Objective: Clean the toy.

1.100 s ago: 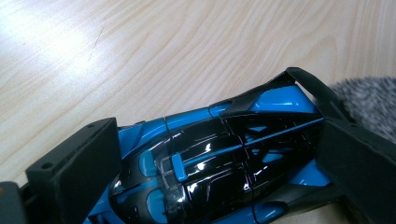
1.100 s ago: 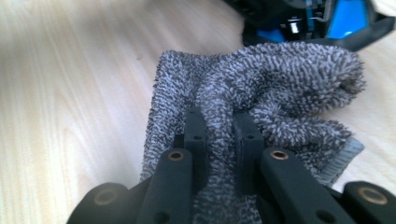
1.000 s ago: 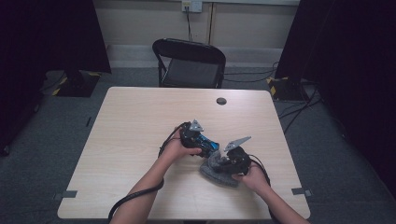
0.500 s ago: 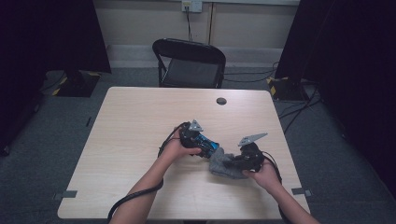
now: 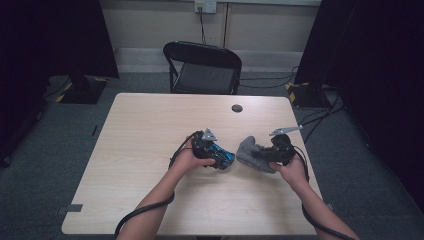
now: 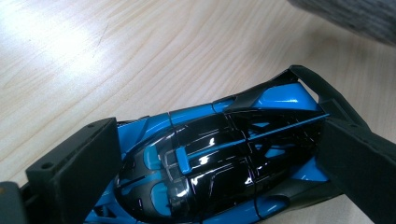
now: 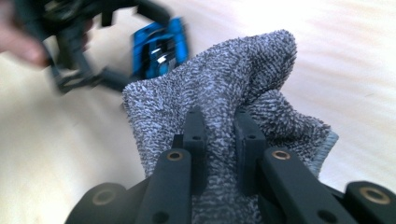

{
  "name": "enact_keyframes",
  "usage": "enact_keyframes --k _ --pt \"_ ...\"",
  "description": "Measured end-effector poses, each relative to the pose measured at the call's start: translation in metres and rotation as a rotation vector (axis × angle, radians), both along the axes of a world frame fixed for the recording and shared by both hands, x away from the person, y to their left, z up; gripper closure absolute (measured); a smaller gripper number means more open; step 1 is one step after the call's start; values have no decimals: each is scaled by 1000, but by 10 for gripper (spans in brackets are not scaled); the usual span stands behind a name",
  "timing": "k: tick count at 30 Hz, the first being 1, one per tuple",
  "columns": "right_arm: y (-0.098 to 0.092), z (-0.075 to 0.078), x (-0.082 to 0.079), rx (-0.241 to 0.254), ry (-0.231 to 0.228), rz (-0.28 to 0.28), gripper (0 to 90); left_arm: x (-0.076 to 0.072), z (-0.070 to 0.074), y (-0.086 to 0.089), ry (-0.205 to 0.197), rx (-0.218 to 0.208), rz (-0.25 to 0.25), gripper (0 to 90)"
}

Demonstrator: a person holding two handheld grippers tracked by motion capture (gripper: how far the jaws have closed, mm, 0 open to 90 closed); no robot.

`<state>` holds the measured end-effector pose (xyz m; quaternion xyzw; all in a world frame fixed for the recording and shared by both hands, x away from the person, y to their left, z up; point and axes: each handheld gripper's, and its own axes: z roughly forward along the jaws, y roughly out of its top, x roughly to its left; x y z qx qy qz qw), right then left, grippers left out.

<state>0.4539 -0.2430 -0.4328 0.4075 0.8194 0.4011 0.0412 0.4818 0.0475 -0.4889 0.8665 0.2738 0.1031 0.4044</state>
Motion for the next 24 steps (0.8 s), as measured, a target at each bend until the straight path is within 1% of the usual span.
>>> enact_keyframes --k 1,5,6,7,8,9,10,11,12,13,14,15,17,18,19,20,21,22,23,24 --pt "0 0 0 0 0 0 786 0 0 0 0 -1 2 0" --pt "3 0 18 -7 -13 -72 786 -1 0 0 2 2 6 0" --pt "4 0 23 -14 -14 -90 786 -1 0 0 1 1 7 0" --pt "9 -2 32 -25 -22 -120 785 -1 0 0 1 -2 8 0" --pt "11 -4 36 -30 -24 -133 786 -1 0 0 0 -3 8 0" --pt "11 -4 36 -30 -24 -133 786 -1 0 0 0 -3 8 0" --pt "14 -5 39 -27 -27 -142 786 -1 0 0 0 -4 8 0" --pt "18 -7 44 -24 -20 -158 786 -1 -1 0 -1 -6 8 0" --pt "21 -9 47 -29 -22 -163 786 -2 -1 0 -2 -5 11 0" --pt "25 -11 50 -38 -28 -173 785 -2 -1 0 -2 -5 11 0" --pt "30 -13 54 -35 -24 -177 785 -1 0 0 -1 -4 10 0" --pt "39 -16 59 -31 -28 -193 785 -1 0 0 1 -2 9 0" --pt "48 -19 65 -34 -36 -200 784 -1 0 0 5 4 11 0" --pt "48 -19 65 -34 -36 -200 784 -1 0 0 5 4 11 0" --pt "53 -20 69 -30 -33 -207 783 -1 0 0 2 1 13 0" --pt "62 -24 74 -22 -28 -213 782 -2 0 0 3 -1 16 0" --pt "66 -26 77 -24 -28 -213 782 -2 0 0 2 -1 19 0" --pt "66 -26 77 -24 -28 -213 782 -2 0 1 2 -3 19 0" --pt "76 -29 82 -27 -23 -206 780 -2 0 2 1 -4 15 0" --pt "76 -29 82 -27 -23 -206 780 -2 0 2 1 -4 15 0"
